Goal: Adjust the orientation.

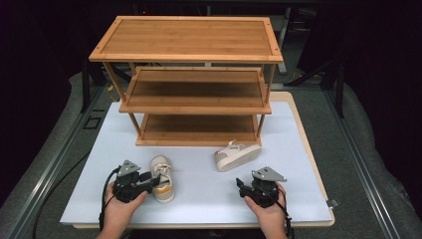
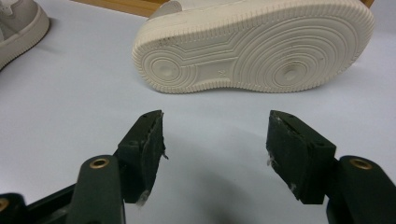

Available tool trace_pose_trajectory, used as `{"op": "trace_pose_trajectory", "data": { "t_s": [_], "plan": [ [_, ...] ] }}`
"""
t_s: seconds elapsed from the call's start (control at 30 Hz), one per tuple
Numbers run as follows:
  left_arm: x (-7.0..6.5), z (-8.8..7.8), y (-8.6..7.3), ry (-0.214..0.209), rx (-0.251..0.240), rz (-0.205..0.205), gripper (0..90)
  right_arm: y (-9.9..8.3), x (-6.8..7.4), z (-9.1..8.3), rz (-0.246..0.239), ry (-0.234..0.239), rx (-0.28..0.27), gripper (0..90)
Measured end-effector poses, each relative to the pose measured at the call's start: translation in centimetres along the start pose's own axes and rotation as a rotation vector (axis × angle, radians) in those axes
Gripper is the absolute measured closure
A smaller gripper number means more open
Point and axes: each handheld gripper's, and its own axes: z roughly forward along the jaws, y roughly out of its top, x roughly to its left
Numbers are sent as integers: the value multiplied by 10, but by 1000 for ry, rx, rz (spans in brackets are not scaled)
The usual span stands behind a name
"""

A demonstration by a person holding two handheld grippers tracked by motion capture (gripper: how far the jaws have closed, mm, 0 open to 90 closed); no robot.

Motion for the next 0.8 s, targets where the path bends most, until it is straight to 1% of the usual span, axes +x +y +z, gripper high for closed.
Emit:
{"op": "trace_pose_trajectory", "data": {
  "t_s": [0.03, 0.1, 0.13, 0.2, 0.23, 0.27, 0.3, 0.33, 0.37, 0.43, 0.47, 0.5, 0.53, 0.6, 0.63, 0.7, 0.73, 0.77, 0.8],
  "plan": [
    [3, 3, 2, -7, -5, 8, 571, 0, 0, 0, 1, 1, -2, 366],
    [5, 6, 5, -9, -10, 7, 575, 1, 1, 0, 9, 8, -8, 366],
    [5, 6, 5, -9, -10, 7, 576, 2, 1, 1, 6, 5, -16, 366],
    [6, 12, 9, -15, -16, 52, 579, 5, 1, 0, -1, -3, -22, 362],
    [6, 12, 9, -15, -16, 52, 579, 5, 1, 0, -1, -3, -22, 362],
    [9, 16, 12, -38, -21, 77, 579, 9, 2, 0, -11, -13, -40, 354],
    [12, 17, 12, -50, -22, 97, 580, 12, 2, -1, -22, -22, -46, 350],
    [12, 17, 12, -50, -22, 97, 580, 14, 1, 0, -33, -31, -52, 347],
    [16, 16, 11, -71, -24, 87, 579, 17, 0, 0, -30, -36, -55, 343],
    [18, 15, 10, -79, -31, 72, 577, 21, -3, 2, -17, -46, -59, 337],
    [18, 15, 9, -76, -34, 61, 564, 23, -5, 2, -2, -50, -63, 333],
    [17, 15, 8, -71, -40, 50, 510, 26, -7, 3, 4, -57, -66, 332],
    [17, 15, 7, -68, -45, 39, 477, 29, -8, 3, 11, -61, -73, 332],
    [17, 15, 6, -67, -50, 38, 438, 36, -10, 3, 22, -72, -86, 328],
    [17, 15, 4, -73, -51, 31, 428, 40, -10, 3, 29, -80, -92, 326],
    [18, 14, 3, -71, -58, 27, 410, 48, -12, 5, 26, -92, -90, 317],
    [18, 14, 3, -71, -58, 27, 400, 48, -12, 5, 26, -92, -90, 317],
    [20, 13, 2, -70, -67, 23, 397, 55, -12, 9, 28, -97, -87, 309],
    [20, 13, 1, -71, -71, 19, 395, 58, -12, 12, 27, -106, -82, 306]
  ]
}}
